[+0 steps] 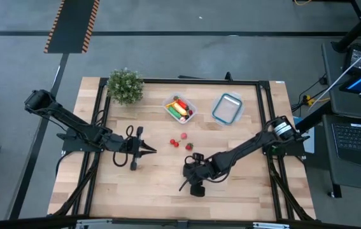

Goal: Pick and placing Produce into tupperware

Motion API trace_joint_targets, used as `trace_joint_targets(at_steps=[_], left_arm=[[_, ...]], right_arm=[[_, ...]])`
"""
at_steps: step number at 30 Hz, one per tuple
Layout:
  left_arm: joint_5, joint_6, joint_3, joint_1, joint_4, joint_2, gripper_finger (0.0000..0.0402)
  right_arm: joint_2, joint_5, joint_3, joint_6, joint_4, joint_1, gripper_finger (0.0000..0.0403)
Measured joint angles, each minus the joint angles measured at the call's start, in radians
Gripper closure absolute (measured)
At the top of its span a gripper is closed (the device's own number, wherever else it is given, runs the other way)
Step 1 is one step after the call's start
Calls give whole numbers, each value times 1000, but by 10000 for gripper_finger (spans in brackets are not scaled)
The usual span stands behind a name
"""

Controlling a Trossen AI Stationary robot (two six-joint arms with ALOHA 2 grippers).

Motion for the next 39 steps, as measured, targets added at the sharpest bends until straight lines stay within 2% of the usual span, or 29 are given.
trace_joint_targets(at_steps=[7, 14, 20, 23, 29, 33, 39], left_arm=[[8, -1, 0, 1, -7, 0, 373], [8, -2, 0, 1, 4, 0, 366], [10, -3, 0, 1, 34, 0, 379], [10, -3, 0, 1, 39, 0, 388], [15, 2, 0, 1, 80, 1, 400], [42, 4, 0, 1, 112, 1, 392], [68, 8, 0, 10, 129, 1, 379]], right_arm=[[-43, 29, 0, -54, -7, -21, 265], [-142, 128, -7, -103, 2, -41, 265], [-264, 234, -82, -99, 51, -22, 265], [-315, 266, -163, -132, 187, 5, 265], [-390, 265, -377, -238, 584, 27, 265], [-406, 198, -516, -289, 865, 28, 265], [-407, 160, -657, -362, 1130, 27, 265]])
